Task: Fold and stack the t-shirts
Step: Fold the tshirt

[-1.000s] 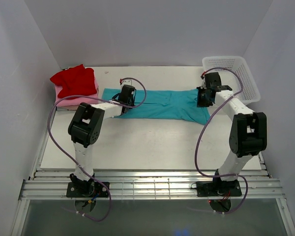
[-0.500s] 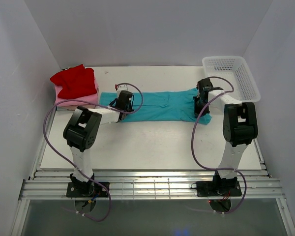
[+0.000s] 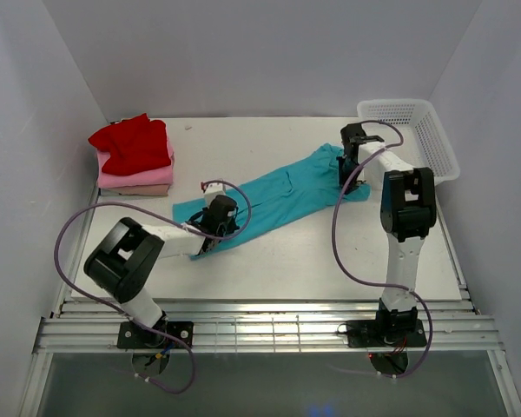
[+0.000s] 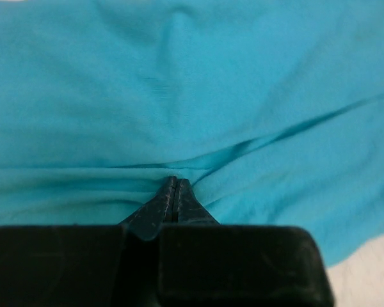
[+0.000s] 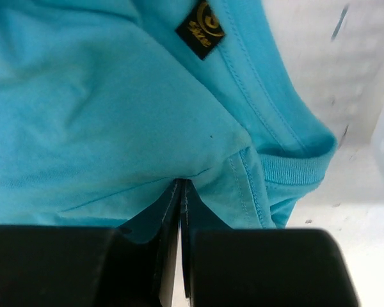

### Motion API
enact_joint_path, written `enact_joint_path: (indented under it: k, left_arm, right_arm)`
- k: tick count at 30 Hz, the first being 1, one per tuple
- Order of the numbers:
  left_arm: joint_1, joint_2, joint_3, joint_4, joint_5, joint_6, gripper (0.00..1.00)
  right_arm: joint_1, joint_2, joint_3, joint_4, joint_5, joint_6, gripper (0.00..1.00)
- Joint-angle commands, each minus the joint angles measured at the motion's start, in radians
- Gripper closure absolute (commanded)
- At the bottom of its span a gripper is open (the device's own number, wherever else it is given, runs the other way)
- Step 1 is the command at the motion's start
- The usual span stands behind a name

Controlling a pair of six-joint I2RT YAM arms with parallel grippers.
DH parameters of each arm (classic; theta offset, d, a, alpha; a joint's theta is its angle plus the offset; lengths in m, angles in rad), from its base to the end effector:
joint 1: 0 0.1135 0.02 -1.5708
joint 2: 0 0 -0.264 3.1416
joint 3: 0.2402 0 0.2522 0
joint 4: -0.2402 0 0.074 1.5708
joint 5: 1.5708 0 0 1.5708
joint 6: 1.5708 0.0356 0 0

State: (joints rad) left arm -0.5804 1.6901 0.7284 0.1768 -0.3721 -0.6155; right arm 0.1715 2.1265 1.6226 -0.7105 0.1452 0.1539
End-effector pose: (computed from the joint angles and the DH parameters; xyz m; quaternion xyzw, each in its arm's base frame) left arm 0.2718 -0.1628 0.1333 -0.0867 0.9065 -0.0706 0.4072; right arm 0.4353 0.0702 0.1697 0.0042 0.9816 -0.0418 0.1860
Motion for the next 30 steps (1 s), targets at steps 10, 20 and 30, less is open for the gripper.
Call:
enact_joint_path:
  k: [10, 20, 30]
  left_arm:
    - [-0.344, -0.257, -0.339, -0.266, 0.094, -0.396, 1.0]
    - [-0.545, -0.253, -0.184, -0.244, 0.035, -0.481, 1.0]
    - [-0.605, -0.02, 0.043, -0.134, 0.058, -0.391, 1.0]
  right_arm:
    - [0.003, 0.242, 0.322, 0.037, 0.007, 0.003, 0.92]
    - [0.042, 0.354, 0.459, 0.131, -0.271, 0.033, 0.92]
    - [0.095, 0.4, 0.47, 0.33, -0.499, 0.088, 0.92]
